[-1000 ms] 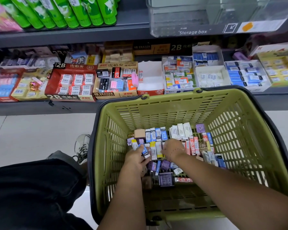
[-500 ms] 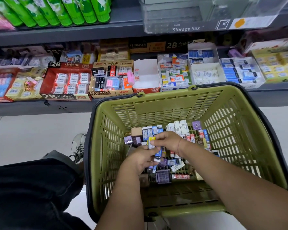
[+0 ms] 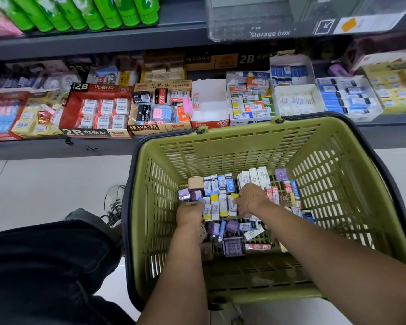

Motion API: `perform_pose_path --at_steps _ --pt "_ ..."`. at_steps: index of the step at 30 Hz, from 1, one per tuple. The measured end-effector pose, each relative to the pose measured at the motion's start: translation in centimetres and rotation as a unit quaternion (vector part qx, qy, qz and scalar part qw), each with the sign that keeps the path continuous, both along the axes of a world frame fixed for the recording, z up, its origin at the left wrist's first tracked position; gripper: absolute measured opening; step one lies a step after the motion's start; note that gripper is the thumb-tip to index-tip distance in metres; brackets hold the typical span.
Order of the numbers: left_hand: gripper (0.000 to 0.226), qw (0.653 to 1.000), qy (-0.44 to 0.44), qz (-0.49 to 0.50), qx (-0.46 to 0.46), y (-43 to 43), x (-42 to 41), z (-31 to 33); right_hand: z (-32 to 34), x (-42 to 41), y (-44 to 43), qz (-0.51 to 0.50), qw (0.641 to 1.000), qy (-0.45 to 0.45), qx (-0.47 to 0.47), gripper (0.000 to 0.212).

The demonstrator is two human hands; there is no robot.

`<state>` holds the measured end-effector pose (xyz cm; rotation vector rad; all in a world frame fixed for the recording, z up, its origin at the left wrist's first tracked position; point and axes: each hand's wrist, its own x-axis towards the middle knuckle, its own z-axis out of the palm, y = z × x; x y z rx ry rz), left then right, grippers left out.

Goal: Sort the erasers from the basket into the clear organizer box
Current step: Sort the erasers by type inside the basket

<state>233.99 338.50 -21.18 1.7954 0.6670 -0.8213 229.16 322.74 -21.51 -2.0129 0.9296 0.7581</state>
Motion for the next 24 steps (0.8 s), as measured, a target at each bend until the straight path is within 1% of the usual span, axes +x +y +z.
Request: perform_pose_path --at_steps 2,4,5,6,8,10,11,12,13,14,15,16,18,20,22,24 --pt "0.021 1.0 0.009 0.016 -0.009 0.1 0.0 0.1 -0.2 0.2 0.5 0.015 0.999 0.001 -0.033 0.018" --pt "0.023 0.999 0.017 0.026 -0.016 0.2 -0.1 0.2 -0.3 0.3 1.0 0.042 0.996 0.012 -0.081 0.034" --pt "0.023 0.999 0.017 0.028 -0.017 0.2 -0.1 0.3 -0.3 0.3 1.2 0.048 0.995 0.016 -0.09 0.041" --pt "0.021 0.999 0.018 0.028 -0.017 0.2 -0.1 0.4 -0.2 0.3 1.3 0.053 0.994 0.019 -0.093 0.044" --pt "0.019 0.999 0.018 0.031 -0.018 0.1 -0.1 0.7 -0.1 0.4 1.4 0.073 0.992 0.029 -0.1 0.043" --pt "0.018 0.998 0.018 0.05 -0.028 0.1 0.1 1.0 0.4 0.4 1.2 0.059 0.992 0.019 -0.109 0.041" --pt "0.015 0.997 0.021 0.062 -0.038 0.1 0.2 1.2 0.8 0.5 1.2 0.034 0.995 0.002 -0.097 0.04" --pt "0.01 0.996 0.029 0.07 -0.049 0.1 0.4 1.3 1.0 0.5 1.1 0.003 0.998 -0.026 -0.063 0.037" --pt "0.006 0.995 0.039 0.072 -0.06 0.1 0.5 1.6 1.4 0.5 1.1 -0.04 0.997 -0.059 0.001 0.031" --pt "0.012 0.994 0.05 0.067 -0.074 0.0 0.5 1.7 2.0 0.4 1.2 -0.087 0.989 -0.087 0.085 0.02" --pt "0.018 0.992 0.061 0.057 -0.094 -0.3 0.5 1.8 2.7 0.2 1.3 -0.124 0.973 -0.102 0.167 0.014" --pt "0.021 0.99 0.071 0.044 -0.113 -0.5 0.4 1.9 3.3 0.0 1.5 -0.138 0.959 -0.107 0.221 0.016" --pt "0.017 0.987 0.077 0.021 -0.137 -1.3 0.0 2.0 3.8 -0.4 1.7 -0.135 0.953 -0.109 0.249 0.02" --pt "0.012 0.99 0.06 0.009 -0.13 -2.1 -0.4 2.1 3.6 -0.6 1.6 -0.172 0.946 -0.115 0.248 0.025" --pt "0.015 0.995 0.028 0.003 -0.095 -2.6 -0.5 1.8 3.1 -0.5 1.1 -0.229 0.937 -0.124 0.233 0.027" --pt "0.019 0.999 -0.005 0.005 -0.042 -2.7 -0.4 1.4 2.7 -0.2 0.6 -0.283 0.929 -0.129 0.201 0.026"
